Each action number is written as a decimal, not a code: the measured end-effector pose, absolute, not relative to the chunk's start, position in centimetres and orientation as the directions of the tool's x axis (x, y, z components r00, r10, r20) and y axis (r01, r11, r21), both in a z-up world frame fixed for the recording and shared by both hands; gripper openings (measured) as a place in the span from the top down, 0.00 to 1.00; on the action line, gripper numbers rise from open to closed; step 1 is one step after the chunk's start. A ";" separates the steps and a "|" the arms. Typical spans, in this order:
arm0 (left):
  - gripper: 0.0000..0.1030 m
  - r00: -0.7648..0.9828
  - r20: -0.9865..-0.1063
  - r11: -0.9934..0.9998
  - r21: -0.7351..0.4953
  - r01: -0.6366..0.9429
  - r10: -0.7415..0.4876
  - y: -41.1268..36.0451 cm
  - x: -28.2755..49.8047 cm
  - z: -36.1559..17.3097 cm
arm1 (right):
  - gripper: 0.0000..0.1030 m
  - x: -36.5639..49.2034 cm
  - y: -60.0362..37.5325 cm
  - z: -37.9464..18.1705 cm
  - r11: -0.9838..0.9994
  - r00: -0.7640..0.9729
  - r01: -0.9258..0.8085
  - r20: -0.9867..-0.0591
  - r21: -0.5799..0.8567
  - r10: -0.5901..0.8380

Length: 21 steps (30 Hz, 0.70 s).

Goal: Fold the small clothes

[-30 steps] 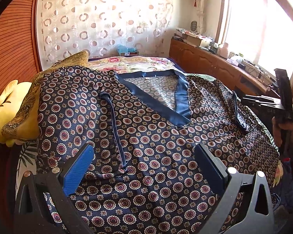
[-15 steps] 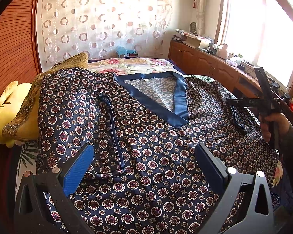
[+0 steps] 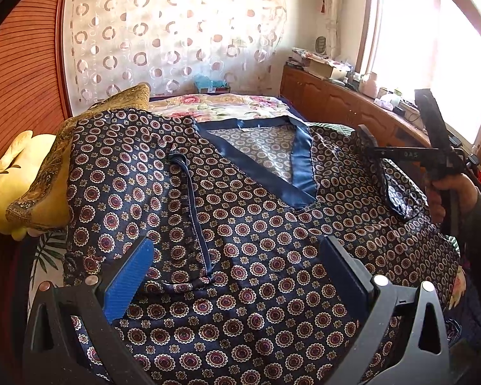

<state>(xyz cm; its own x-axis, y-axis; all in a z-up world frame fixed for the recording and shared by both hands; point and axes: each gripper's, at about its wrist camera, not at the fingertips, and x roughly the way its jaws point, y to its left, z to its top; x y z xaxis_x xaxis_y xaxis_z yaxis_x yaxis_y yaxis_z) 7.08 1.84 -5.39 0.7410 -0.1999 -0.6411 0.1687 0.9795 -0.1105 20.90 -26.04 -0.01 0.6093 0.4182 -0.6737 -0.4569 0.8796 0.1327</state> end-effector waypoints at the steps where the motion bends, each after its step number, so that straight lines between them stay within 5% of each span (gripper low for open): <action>1: 0.00 0.741 -0.641 0.980 -0.110 0.168 -0.199 1.9 7.1 -5.4 | 0.55 20.8 -25.7 0.0 0.878 0.613 -0.462 -0.672 0.122 0.416; 21: 0.00 0.789 -0.599 0.991 -0.091 0.101 -0.136 5.3 9.5 -3.9 | 0.52 24.3 -33.2 -2.6 0.950 0.652 -0.312 -0.724 0.017 0.227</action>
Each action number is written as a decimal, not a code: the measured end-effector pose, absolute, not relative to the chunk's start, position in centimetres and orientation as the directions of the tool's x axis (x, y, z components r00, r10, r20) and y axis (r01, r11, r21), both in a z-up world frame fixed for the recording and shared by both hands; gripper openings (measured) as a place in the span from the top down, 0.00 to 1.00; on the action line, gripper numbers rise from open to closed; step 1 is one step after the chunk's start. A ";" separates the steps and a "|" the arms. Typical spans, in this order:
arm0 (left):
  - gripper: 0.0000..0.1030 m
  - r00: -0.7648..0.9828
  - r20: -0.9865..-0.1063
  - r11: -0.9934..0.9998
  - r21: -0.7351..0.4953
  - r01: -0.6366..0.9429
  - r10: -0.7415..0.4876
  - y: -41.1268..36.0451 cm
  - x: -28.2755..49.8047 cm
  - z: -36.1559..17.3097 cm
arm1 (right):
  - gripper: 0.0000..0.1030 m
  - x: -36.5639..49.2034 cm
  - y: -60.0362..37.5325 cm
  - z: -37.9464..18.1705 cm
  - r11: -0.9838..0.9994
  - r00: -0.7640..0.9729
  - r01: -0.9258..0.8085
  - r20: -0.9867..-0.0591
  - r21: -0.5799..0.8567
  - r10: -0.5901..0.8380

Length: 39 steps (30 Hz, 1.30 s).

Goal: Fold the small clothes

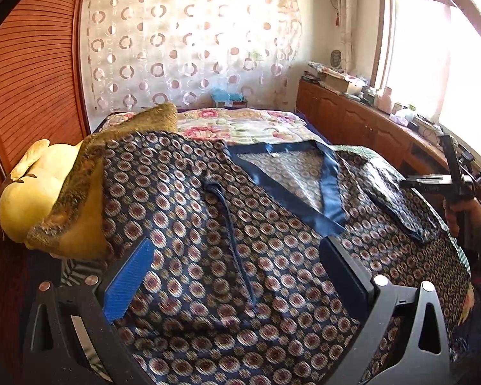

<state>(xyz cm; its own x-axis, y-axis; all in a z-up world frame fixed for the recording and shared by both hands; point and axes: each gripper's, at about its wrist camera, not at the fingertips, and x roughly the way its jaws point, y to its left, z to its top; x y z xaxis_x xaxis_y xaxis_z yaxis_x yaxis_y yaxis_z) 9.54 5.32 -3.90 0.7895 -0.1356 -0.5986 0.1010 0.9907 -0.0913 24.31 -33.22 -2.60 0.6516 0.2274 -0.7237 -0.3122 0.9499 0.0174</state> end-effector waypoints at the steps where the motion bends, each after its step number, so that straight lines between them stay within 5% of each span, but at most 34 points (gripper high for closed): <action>1: 0.00 0.790 -0.599 0.992 -0.088 0.096 -0.129 5.5 9.8 -3.9 | 0.52 25.0 -33.4 -3.0 0.951 0.644 -0.310 -0.733 0.015 0.221; 7: 0.00 0.788 -0.611 0.997 -0.063 0.052 -0.080 7.4 11.9 -3.8 | 0.52 27.2 -33.1 -3.0 0.949 0.634 -0.314 -0.740 0.020 0.225; 16: 0.00 0.790 -0.611 0.996 -0.084 -0.009 -0.045 10.6 14.1 -3.6 | 0.75 27.2 -32.3 -3.8 0.921 0.652 -0.388 -0.719 -0.042 0.242; 24: 0.00 0.782 -0.623 0.995 -0.092 -0.048 -0.020 13.5 16.6 -3.6 | 0.75 26.9 -33.0 -3.8 0.922 0.655 -0.385 -0.717 -0.047 0.237; 33: 0.10 0.774 -0.631 0.990 -0.129 -0.053 -0.041 15.6 19.2 -3.3 | 0.75 26.6 -33.0 -3.6 0.923 0.655 -0.382 -0.717 -0.043 0.238; 39: 0.30 0.762 -0.646 0.989 -0.137 -0.059 -0.044 16.6 20.9 -3.5 | 0.75 26.6 -32.9 -3.6 0.924 0.656 -0.380 -0.717 -0.045 0.235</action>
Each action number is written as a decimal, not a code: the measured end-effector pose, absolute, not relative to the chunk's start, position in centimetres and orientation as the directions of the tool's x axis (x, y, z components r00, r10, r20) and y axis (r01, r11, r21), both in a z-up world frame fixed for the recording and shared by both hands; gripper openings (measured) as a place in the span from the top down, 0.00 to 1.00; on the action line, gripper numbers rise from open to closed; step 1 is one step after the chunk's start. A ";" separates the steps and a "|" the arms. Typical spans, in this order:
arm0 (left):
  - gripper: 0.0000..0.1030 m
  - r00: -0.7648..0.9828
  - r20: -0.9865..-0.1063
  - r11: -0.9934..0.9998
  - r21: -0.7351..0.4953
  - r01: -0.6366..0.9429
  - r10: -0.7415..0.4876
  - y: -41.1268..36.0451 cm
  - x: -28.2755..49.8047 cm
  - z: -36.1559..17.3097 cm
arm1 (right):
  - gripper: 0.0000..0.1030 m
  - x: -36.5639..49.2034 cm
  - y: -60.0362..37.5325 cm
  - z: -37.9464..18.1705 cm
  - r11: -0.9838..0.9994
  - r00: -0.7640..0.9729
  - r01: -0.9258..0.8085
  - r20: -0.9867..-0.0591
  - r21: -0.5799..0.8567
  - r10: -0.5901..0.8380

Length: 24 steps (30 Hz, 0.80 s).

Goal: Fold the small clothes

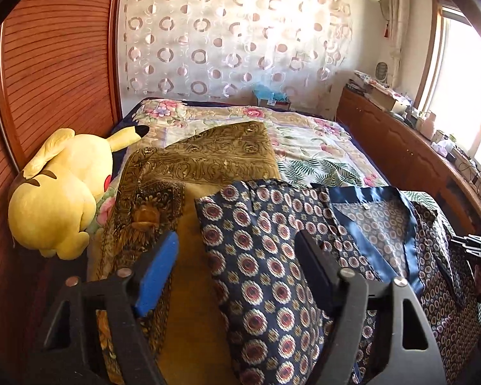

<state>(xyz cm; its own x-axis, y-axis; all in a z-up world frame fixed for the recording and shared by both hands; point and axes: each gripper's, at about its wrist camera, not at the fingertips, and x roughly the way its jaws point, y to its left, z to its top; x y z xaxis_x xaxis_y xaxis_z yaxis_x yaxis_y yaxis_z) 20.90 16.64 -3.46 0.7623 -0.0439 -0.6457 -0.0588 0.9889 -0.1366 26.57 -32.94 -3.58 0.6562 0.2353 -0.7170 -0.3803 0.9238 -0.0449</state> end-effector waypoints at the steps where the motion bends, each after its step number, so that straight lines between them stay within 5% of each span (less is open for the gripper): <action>1: 0.31 0.761 -0.647 0.988 -0.138 -0.063 -0.042 16.8 21.1 -3.5 | 0.75 26.6 -32.9 -3.6 0.924 0.656 -0.380 -0.717 -0.044 0.236; 6: 0.34 0.752 -0.658 0.987 -0.144 -0.076 -0.038 17.5 22.1 -3.9 | 0.75 26.6 -32.9 -3.6 0.924 0.656 -0.380 -0.717 -0.044 0.236; 13: 0.51 0.735 -0.677 0.985 -0.153 -0.075 -0.049 17.6 23.0 -4.4 | 0.75 26.6 -32.9 -3.6 0.924 0.657 -0.379 -0.717 -0.045 0.235; 24: 0.51 0.723 -0.688 0.987 -0.148 -0.060 -0.059 17.2 23.3 -4.9 | 0.69 29.7 -32.4 -3.0 0.927 0.632 -0.376 -0.734 -0.010 0.249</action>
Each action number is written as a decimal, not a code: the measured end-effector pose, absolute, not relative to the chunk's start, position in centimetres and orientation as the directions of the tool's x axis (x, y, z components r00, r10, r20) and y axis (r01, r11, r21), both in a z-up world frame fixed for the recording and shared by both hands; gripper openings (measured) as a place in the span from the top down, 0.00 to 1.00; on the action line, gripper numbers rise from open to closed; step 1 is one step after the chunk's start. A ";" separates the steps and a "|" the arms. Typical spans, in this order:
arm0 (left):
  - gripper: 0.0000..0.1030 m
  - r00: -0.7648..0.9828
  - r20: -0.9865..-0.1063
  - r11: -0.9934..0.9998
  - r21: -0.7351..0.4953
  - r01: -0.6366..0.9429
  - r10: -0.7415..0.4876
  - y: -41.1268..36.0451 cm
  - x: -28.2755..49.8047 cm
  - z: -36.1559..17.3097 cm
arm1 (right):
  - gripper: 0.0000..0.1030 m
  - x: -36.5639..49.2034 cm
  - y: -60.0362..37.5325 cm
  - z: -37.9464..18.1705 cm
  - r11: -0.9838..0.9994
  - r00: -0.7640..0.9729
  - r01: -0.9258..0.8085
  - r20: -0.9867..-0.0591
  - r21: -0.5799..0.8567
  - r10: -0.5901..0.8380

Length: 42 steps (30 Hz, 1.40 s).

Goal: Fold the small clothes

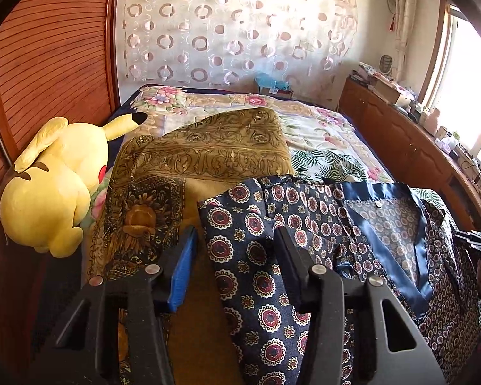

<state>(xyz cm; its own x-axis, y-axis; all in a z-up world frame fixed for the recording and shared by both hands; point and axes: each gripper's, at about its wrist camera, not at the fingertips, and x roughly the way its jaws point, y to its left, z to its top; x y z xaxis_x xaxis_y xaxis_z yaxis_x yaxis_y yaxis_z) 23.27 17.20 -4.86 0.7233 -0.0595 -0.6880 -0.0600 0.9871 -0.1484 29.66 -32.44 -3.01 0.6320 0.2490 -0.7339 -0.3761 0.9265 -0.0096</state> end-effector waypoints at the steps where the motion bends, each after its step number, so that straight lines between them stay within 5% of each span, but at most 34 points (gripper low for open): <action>1: 0.52 0.724 -0.688 0.987 -0.149 -0.061 -0.059 17.2 23.3 -4.8 | 0.69 30.3 -32.4 -3.0 0.926 0.628 -0.377 -0.736 -0.005 0.252; 10: 0.53 0.709 -0.703 0.990 -0.130 -0.056 -0.053 16.9 23.6 -5.0 | 0.72 33.8 -31.0 -2.6 0.921 0.607 -0.390 -0.751 0.002 0.259; 15: 0.91 0.733 -0.674 0.991 -0.136 -0.006 -0.089 16.2 22.8 -4.1 | 0.95 33.2 -30.3 -2.8 0.906 0.605 -0.422 -0.749 -0.015 0.270; 18: 0.97 0.753 -0.648 0.990 -0.142 0.028 -0.114 15.5 21.9 -3.2 | 0.97 32.3 -30.1 -2.1 0.911 0.646 -0.410 -0.715 -0.031 0.267; 31: 0.98 0.801 -0.569 0.982 -0.130 0.136 -0.186 11.6 15.2 -0.4 | 0.98 21.7 -30.6 1.9 0.909 0.768 -0.416 -0.536 0.000 0.351; 42: 0.98 0.819 -0.552 0.984 -0.160 0.080 -0.157 13.2 6.6 -1.9 | 0.98 10.6 -33.7 -0.7 0.922 0.798 -0.385 -0.487 0.039 0.354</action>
<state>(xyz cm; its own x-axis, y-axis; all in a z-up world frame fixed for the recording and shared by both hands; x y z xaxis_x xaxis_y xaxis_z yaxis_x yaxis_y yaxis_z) 6.58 13.21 -1.85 0.8187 -0.1568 -0.5525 0.0804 0.9838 -0.1601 10.57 -33.72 -0.70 0.7982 0.3539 -0.4874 -0.3850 0.9221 0.0389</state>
